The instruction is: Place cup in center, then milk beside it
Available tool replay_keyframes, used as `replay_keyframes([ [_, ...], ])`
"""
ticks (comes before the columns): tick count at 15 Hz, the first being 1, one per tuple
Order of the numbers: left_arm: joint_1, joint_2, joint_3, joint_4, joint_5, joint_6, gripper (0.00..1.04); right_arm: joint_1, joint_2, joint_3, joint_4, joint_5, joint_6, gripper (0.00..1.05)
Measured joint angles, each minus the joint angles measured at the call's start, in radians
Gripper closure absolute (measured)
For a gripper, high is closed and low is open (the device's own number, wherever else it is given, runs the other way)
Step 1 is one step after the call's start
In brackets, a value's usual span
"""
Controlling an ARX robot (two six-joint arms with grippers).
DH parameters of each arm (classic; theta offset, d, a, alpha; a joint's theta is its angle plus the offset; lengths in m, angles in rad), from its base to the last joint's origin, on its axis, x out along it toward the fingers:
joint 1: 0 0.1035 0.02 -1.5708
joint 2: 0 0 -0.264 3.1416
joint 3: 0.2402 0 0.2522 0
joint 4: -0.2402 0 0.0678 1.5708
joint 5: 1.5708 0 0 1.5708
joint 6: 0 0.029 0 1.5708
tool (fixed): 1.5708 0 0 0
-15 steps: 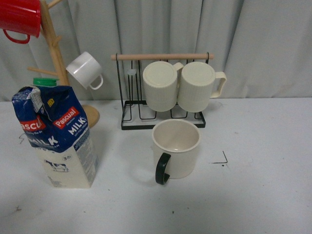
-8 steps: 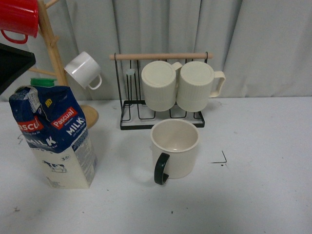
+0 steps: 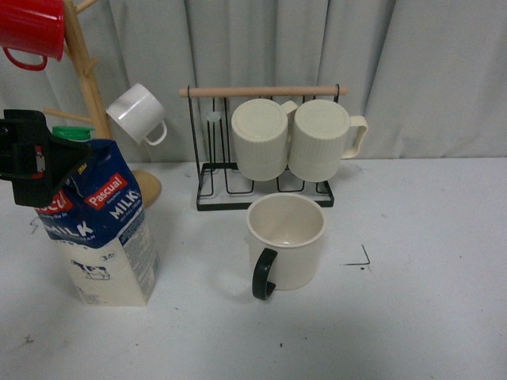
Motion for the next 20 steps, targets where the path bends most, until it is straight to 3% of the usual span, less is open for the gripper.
replay_keyframes([
  [6, -0.050, 0.155, 0.060, 0.063, -0.088, 0.008, 0.08, 0.000, 0.000, 0.000, 0.000, 0.000, 0.000, 0.06],
  [11, -0.051, 0.169, 0.064, 0.093, -0.117, -0.001, 0.66, 0.000, 0.000, 0.000, 0.000, 0.000, 0.000, 0.06],
  [14, -0.060, 0.167, 0.064, 0.088, -0.121, -0.040, 0.93, 0.000, 0.000, 0.000, 0.000, 0.000, 0.000, 0.06],
  [20, -0.196, 0.130, 0.071, 0.066, -0.266, -0.084, 0.99, 0.000, 0.000, 0.000, 0.000, 0.000, 0.000, 0.06],
])
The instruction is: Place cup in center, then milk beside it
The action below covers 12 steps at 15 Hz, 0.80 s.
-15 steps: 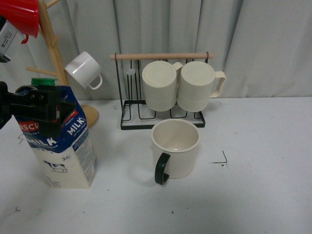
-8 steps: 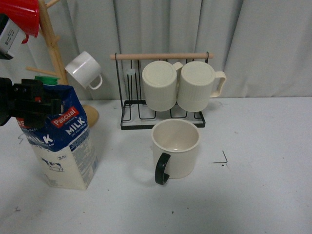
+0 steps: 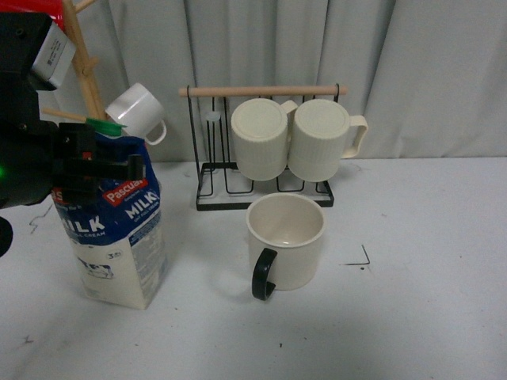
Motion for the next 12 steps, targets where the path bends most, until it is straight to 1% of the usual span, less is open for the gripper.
replay_keyframes([
  [3, -0.066, 0.032, 0.035, 0.055, -0.059, -0.075, 0.99, 0.000, 0.000, 0.000, 0.000, 0.000, 0.000, 0.06],
  [5, -0.120, 0.070, 0.047, 0.092, -0.124, -0.094, 0.99, 0.000, 0.000, 0.000, 0.000, 0.000, 0.000, 0.06],
  [12, -0.230, 0.178, 0.114, 0.121, -0.249, -0.193, 0.99, 0.000, 0.000, 0.000, 0.000, 0.000, 0.000, 0.06],
])
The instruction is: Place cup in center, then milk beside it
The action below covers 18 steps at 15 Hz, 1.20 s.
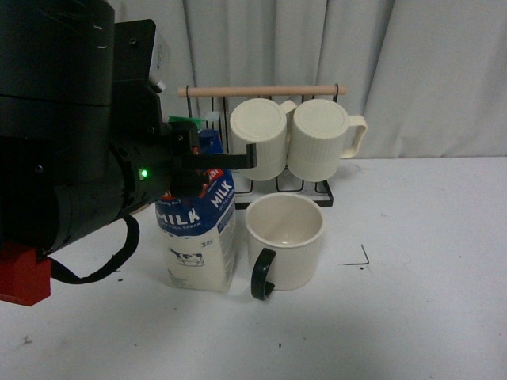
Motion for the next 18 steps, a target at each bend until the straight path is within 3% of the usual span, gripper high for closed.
replay_keyframes([
  [4, -0.024, 0.020, 0.008, 0.006, -0.006, -0.032, 0.98, 0.000, 0.000, 0.000, 0.000, 0.000, 0.000, 0.06],
  [5, -0.024, 0.021, 0.009, 0.003, -0.003, -0.040, 0.88, 0.000, 0.000, 0.000, 0.000, 0.000, 0.000, 0.06],
  [7, -0.014, -0.007, 0.016, -0.033, 0.036, -0.078, 0.43, 0.000, 0.000, 0.000, 0.000, 0.000, 0.000, 0.06],
  [10, 0.048, -0.190, -0.036, -0.094, 0.093, -0.134, 0.10, 0.000, 0.000, 0.000, 0.000, 0.000, 0.000, 0.06],
  [11, 0.086, -0.292, -0.058, -0.150, 0.127, -0.171, 0.06, 0.000, 0.000, 0.000, 0.000, 0.000, 0.000, 0.06],
  [12, 0.120, -0.387, -0.087, -0.186, 0.145, -0.192, 0.07, 0.000, 0.000, 0.000, 0.000, 0.000, 0.000, 0.06],
  [13, 0.152, -0.505, -0.172, -0.087, 0.065, -0.115, 0.17, 0.000, 0.000, 0.000, 0.000, 0.000, 0.000, 0.06],
  [15, 0.274, -0.819, -0.357, -0.169, 0.094, 0.098, 0.42, 0.000, 0.000, 0.000, 0.000, 0.001, 0.000, 0.06],
  [18, 0.316, -0.951, -0.484, -0.148, 0.157, 0.195, 0.78, 0.000, 0.000, 0.000, 0.000, 0.000, 0.000, 0.06],
])
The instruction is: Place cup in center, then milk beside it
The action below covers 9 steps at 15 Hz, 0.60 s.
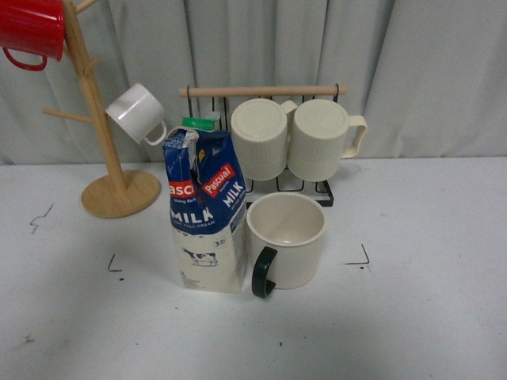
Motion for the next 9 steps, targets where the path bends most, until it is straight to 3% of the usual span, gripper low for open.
replay_keyframes([
  [2, 0.031, -0.068, -0.069, -0.005, 0.025, 0.010, 1.03, 0.000, 0.000, 0.000, 0.000, 0.000, 0.000, 0.06],
  [5, 0.128, -0.171, -0.137, -0.039, 0.123, 0.013, 1.03, 0.000, 0.000, 0.000, 0.000, 0.000, 0.000, 0.06],
  [9, 0.132, -0.292, -0.192, -0.102, 0.127, 0.013, 1.03, 0.000, 0.000, 0.000, 0.000, 0.000, 0.000, 0.06],
])
